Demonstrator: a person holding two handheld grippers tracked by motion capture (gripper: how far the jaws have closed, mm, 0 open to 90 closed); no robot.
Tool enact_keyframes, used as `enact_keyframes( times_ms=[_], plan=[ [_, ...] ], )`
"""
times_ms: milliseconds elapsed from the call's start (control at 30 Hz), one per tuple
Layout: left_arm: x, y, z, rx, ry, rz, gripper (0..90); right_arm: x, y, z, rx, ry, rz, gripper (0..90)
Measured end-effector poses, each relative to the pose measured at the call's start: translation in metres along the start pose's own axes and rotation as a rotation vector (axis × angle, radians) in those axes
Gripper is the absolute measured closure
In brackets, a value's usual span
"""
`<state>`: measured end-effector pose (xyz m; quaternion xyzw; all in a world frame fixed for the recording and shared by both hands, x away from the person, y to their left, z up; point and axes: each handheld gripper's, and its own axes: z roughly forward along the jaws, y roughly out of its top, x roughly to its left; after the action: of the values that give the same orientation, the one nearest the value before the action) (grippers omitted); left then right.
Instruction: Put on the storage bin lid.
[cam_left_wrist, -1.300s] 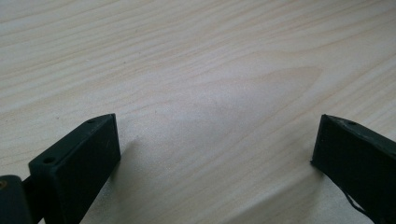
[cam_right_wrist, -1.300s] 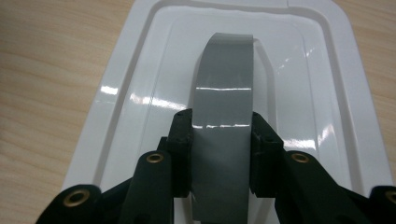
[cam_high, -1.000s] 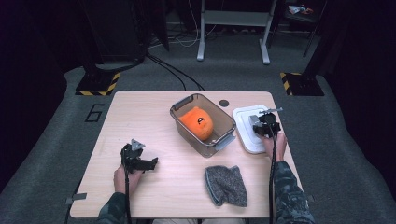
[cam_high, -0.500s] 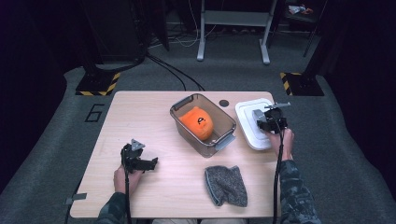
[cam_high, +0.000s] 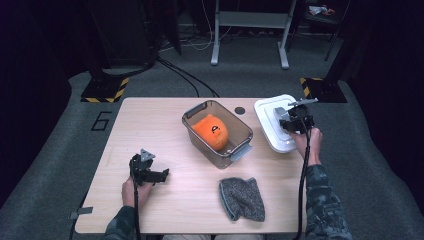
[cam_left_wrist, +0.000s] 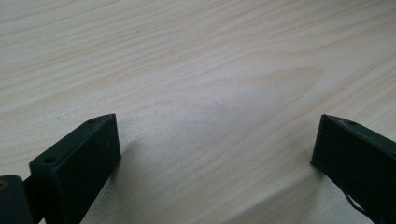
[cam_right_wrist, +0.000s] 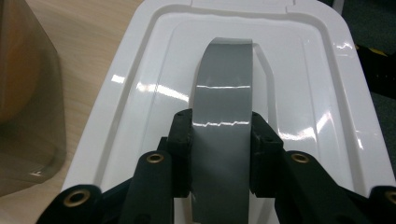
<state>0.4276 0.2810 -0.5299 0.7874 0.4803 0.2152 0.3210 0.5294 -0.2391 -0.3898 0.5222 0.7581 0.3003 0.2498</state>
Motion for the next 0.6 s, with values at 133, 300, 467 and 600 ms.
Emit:
enact_keyframes(
  times_ms=[133, 300, 467, 600],
  plan=[
    [0.0, 0.0, 0.0, 0.0, 0.0, 0.0, 0.7, 0.0, 0.011, -0.009, -0.015, -0.001, -0.016, 66.9],
    [0.0, 0.0, 0.0, 0.0, 0.0, 0.0, 0.6, 0.003, 0.022, -0.019, -0.027, 0.003, -0.029, 66.9],
    [0.0, 0.0, 0.0, 0.0, 0.001, 0.0, 0.6, 0.008, 0.031, -0.028, -0.035, 0.01, -0.046, 66.9],
    [0.0, 0.0, 0.0, 0.0, 0.001, 0.0, 0.7, 0.014, 0.038, -0.034, -0.048, 0.024, -0.056, 66.9]
  ],
)
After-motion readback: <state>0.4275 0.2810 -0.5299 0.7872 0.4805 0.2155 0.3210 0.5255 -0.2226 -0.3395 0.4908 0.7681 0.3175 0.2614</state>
